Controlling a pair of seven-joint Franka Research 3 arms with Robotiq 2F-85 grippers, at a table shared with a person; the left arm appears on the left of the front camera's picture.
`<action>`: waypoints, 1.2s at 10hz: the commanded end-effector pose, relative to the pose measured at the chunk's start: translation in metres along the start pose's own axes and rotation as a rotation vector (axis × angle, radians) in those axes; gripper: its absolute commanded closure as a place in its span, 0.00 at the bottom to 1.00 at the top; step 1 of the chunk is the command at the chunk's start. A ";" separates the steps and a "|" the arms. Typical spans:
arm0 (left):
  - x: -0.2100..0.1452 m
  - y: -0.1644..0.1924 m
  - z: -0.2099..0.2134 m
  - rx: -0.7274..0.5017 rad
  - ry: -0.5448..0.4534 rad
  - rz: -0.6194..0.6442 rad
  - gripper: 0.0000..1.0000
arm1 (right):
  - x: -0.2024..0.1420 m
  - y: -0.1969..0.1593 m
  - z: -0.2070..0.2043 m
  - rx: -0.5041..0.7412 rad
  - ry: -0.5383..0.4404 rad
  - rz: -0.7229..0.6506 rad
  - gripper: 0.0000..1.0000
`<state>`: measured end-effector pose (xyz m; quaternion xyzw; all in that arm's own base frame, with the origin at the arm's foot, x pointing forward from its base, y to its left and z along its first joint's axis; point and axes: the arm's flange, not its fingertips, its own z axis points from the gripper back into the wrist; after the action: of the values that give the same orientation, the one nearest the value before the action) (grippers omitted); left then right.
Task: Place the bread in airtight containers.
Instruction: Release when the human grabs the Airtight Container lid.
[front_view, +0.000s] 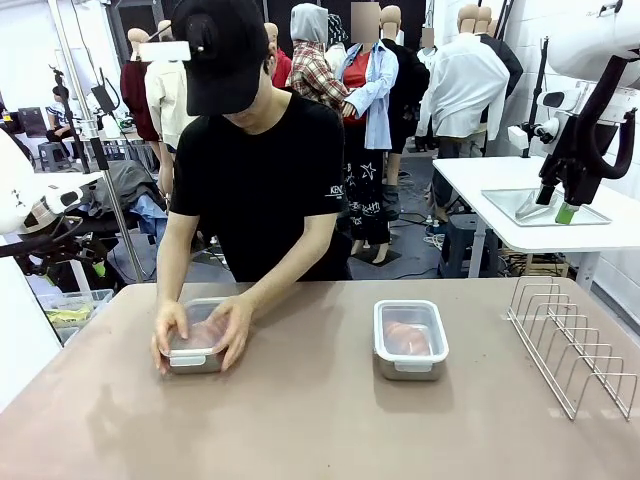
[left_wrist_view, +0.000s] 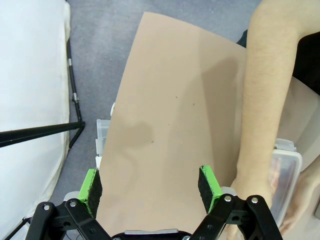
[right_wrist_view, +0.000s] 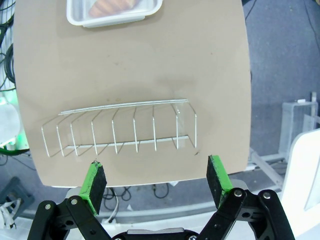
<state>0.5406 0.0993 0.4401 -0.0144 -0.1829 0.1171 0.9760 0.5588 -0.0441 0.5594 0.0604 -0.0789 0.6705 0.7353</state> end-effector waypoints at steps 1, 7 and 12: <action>0.000 0.001 0.002 0.009 -0.007 -0.004 0.00 | 0.002 0.000 0.000 0.012 0.018 -0.015 0.00; 0.000 0.001 0.002 0.009 -0.007 -0.004 0.00 | 0.002 0.000 0.000 0.012 0.018 -0.015 0.00; 0.000 0.001 0.002 0.009 -0.007 -0.004 0.00 | 0.002 0.000 0.000 0.012 0.018 -0.015 0.00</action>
<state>0.5406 0.0993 0.4401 -0.0144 -0.1829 0.1171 0.9760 0.5588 -0.0441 0.5594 0.0604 -0.0789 0.6704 0.7353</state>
